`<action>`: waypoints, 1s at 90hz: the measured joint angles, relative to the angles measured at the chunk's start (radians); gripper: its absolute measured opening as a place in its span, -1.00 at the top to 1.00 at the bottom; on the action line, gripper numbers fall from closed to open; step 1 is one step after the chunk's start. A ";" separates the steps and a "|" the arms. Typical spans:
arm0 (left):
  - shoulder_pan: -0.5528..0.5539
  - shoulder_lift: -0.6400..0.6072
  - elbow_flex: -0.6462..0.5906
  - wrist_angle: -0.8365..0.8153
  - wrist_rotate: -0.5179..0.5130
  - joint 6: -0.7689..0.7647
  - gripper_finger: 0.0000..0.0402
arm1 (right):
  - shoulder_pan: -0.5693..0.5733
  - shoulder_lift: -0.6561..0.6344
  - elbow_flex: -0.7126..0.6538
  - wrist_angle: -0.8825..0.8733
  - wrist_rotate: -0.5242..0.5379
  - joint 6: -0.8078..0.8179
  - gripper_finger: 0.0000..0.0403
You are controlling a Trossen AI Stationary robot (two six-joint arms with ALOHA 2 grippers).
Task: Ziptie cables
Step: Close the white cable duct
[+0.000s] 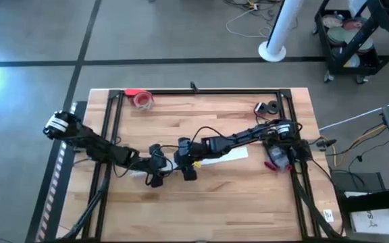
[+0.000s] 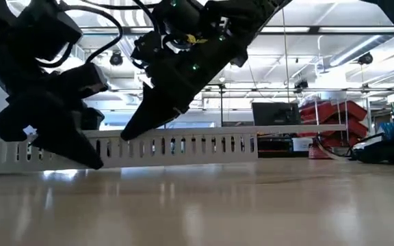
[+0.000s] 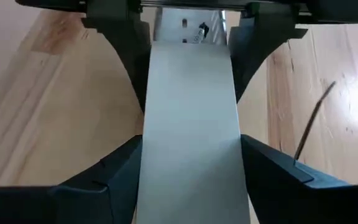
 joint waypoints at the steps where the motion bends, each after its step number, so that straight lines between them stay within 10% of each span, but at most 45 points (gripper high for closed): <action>1: 0.000 -0.001 0.001 0.000 0.001 -0.001 -0.25 | -0.001 0.000 0.000 -0.003 -0.002 0.000 -0.09; 36: -0.044 -0.122 -0.001 -0.270 0.048 -0.138 -0.36 | -0.016 -0.013 -0.009 -0.091 -0.003 -0.024 -0.09; 90: -0.116 -0.037 -0.107 -0.075 -0.009 -0.249 -0.11 | -0.027 -0.060 -0.059 -0.111 -0.031 0.006 -0.12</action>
